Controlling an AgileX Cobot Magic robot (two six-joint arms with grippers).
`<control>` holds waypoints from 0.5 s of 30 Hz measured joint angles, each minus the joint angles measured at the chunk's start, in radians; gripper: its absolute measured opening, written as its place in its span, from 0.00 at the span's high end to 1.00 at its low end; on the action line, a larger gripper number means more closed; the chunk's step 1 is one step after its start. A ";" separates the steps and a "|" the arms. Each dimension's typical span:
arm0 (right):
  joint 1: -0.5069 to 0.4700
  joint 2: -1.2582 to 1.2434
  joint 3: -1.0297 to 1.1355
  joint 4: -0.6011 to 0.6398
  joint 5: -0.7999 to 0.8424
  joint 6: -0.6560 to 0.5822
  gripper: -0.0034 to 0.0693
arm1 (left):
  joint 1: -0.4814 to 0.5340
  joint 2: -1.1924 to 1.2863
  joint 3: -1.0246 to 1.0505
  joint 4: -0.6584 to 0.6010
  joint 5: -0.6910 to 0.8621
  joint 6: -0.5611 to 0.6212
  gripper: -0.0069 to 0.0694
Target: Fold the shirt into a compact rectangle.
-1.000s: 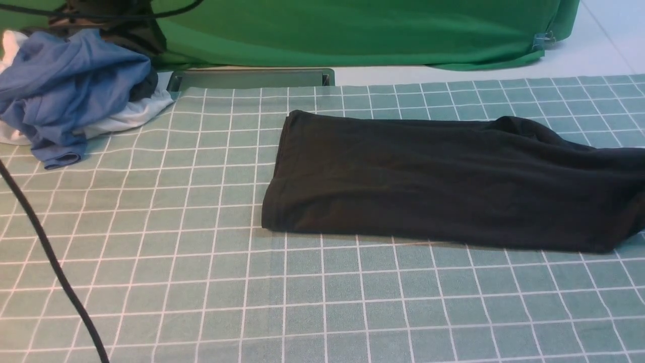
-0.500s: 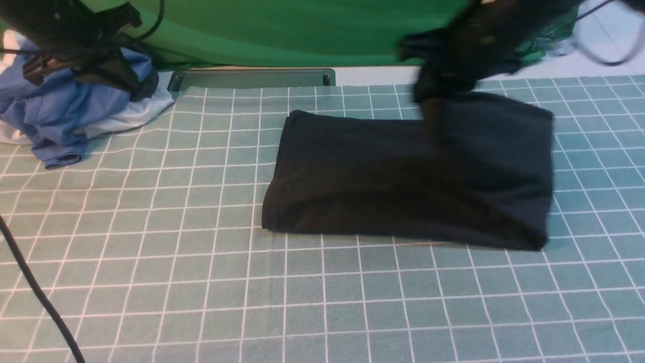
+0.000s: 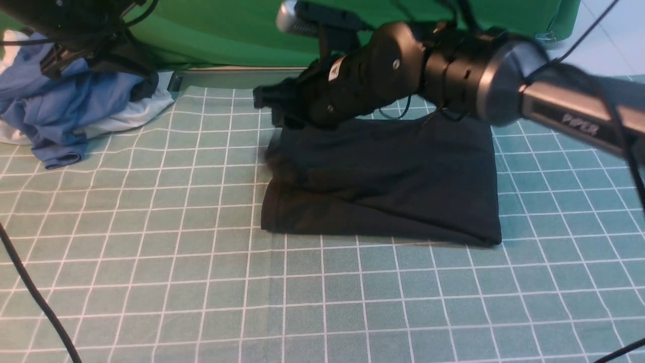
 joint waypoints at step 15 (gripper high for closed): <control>-0.238 -0.203 -0.060 -0.028 0.685 -0.168 0.30 | -0.003 -0.105 0.156 0.043 -0.003 0.010 0.89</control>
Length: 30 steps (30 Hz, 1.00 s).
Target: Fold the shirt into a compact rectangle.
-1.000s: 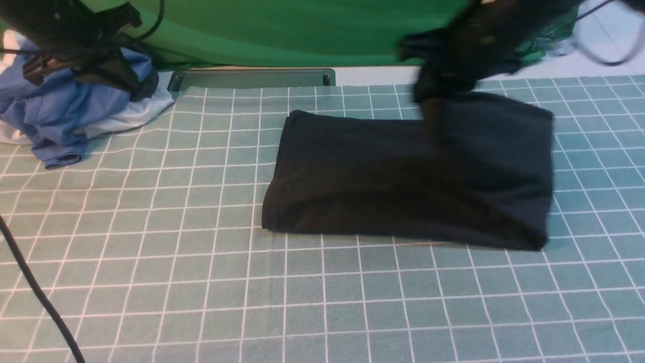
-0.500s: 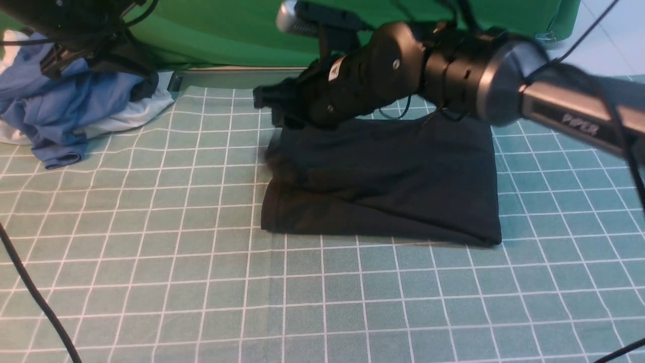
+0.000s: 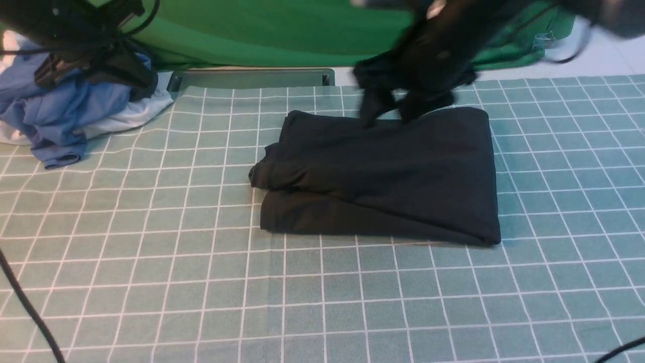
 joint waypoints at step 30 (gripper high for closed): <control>-0.096 0.058 0.523 -0.180 -0.252 -0.016 0.17 | -0.224 -0.107 0.355 0.077 0.002 0.033 0.89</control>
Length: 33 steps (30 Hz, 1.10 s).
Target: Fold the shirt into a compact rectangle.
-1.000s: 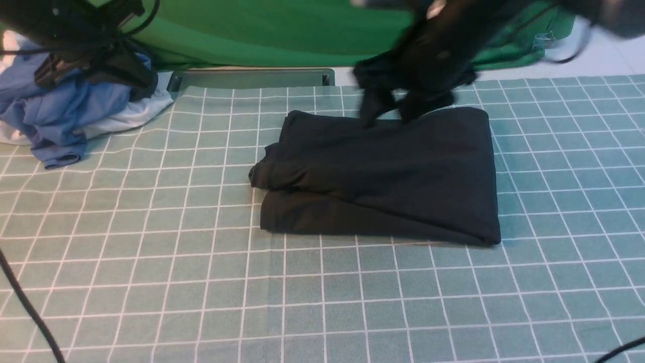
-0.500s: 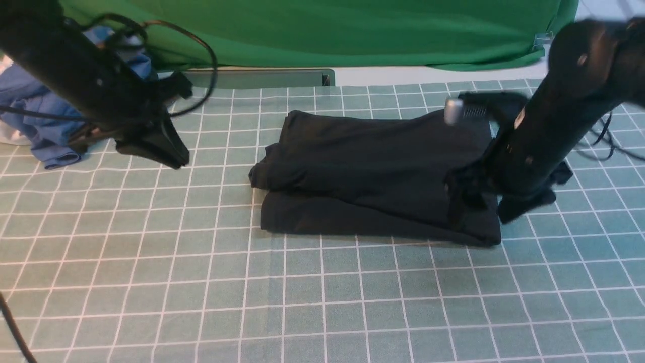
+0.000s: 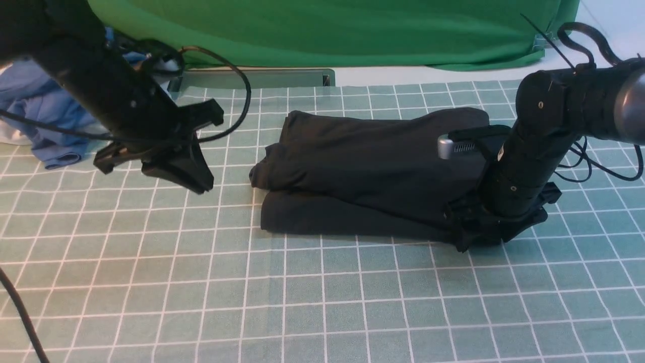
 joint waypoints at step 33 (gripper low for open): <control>0.000 0.003 0.000 -0.035 -0.002 -0.048 0.80 | -0.203 0.151 0.174 -0.064 -0.494 0.044 0.40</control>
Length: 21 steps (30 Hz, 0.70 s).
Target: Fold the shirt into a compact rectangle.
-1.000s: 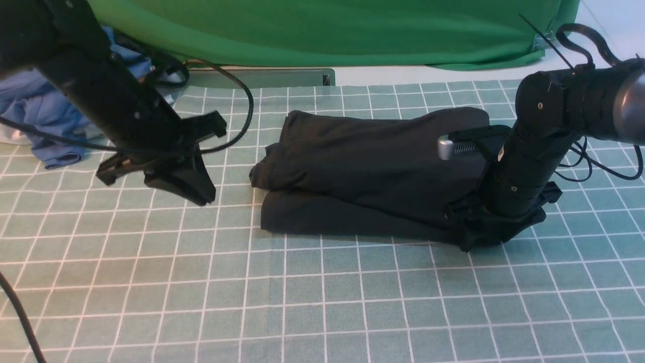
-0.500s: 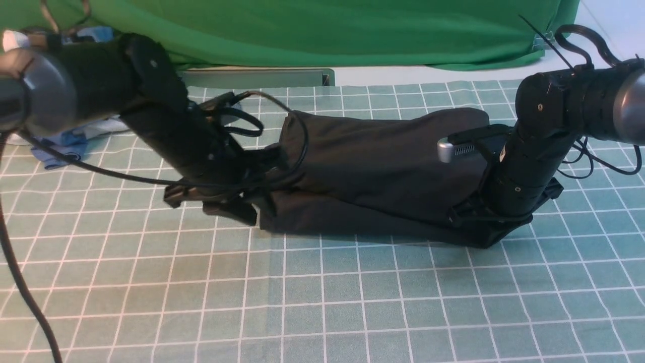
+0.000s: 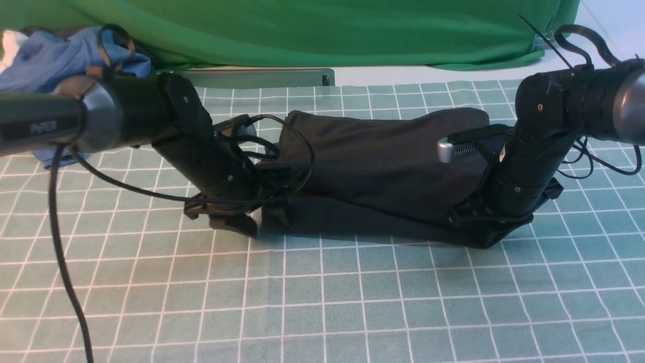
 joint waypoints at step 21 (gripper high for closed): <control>0.000 -0.091 0.064 -0.006 0.201 -0.022 0.88 | -0.029 -0.064 0.137 -0.039 0.303 0.057 0.88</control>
